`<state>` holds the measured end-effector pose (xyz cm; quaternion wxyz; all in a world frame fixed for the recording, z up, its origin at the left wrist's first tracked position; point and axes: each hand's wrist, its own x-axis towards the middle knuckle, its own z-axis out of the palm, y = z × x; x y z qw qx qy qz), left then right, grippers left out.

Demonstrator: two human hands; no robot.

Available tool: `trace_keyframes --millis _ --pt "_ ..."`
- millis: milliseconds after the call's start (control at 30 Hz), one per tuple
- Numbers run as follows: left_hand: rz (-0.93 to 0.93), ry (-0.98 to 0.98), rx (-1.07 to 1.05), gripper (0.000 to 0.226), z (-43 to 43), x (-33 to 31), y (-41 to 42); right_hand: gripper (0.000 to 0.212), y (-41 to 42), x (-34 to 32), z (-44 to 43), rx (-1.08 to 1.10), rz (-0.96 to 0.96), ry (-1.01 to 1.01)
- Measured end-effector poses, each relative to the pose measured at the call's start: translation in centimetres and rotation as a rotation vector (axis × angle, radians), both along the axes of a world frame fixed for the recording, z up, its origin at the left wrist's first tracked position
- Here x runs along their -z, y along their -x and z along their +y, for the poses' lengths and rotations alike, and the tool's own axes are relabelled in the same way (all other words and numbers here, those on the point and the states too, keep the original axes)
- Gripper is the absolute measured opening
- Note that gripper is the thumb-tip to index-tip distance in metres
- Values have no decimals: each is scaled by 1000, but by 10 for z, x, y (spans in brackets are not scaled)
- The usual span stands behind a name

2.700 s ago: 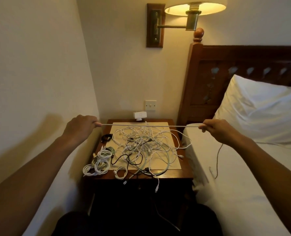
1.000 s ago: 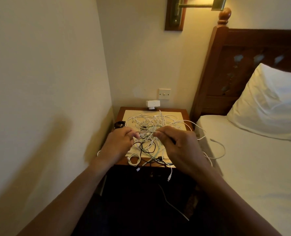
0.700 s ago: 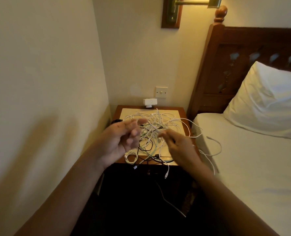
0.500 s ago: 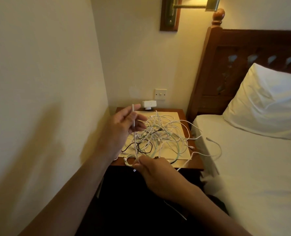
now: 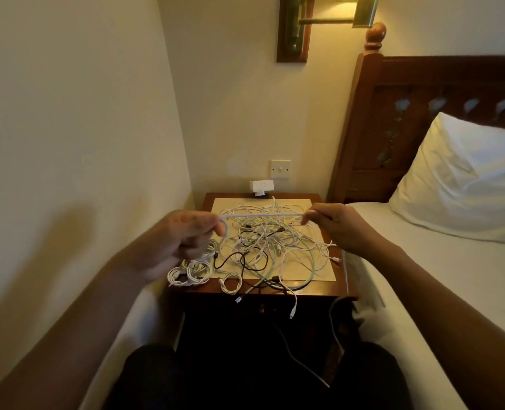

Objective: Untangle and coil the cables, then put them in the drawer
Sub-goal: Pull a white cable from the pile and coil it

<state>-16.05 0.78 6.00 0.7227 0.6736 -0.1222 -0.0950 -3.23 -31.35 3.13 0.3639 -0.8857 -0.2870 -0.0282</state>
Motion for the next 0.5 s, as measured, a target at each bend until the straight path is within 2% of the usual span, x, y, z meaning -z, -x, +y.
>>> trace_keyframes --millis 67,133,233,367,433,500 --pt "6 43 -109 33 26 -10 -10 29 -11 15 -24 85 72 45" --pt "58 213 -268 26 54 -22 -25 30 -16 31 -48 154 144 72" --pt "80 324 -444 35 77 -33 -43 39 -12 49 -77 264 167 58" --pt "62 387 -484 32 51 -29 -59 40 -6 66 -87 336 194 61" --pt "59 418 -477 32 33 -31 -59 37 -2 79 -90 299 252 165" --pt "48 355 -438 33 18 -34 -53 33 6 88 -91 227 348 265"
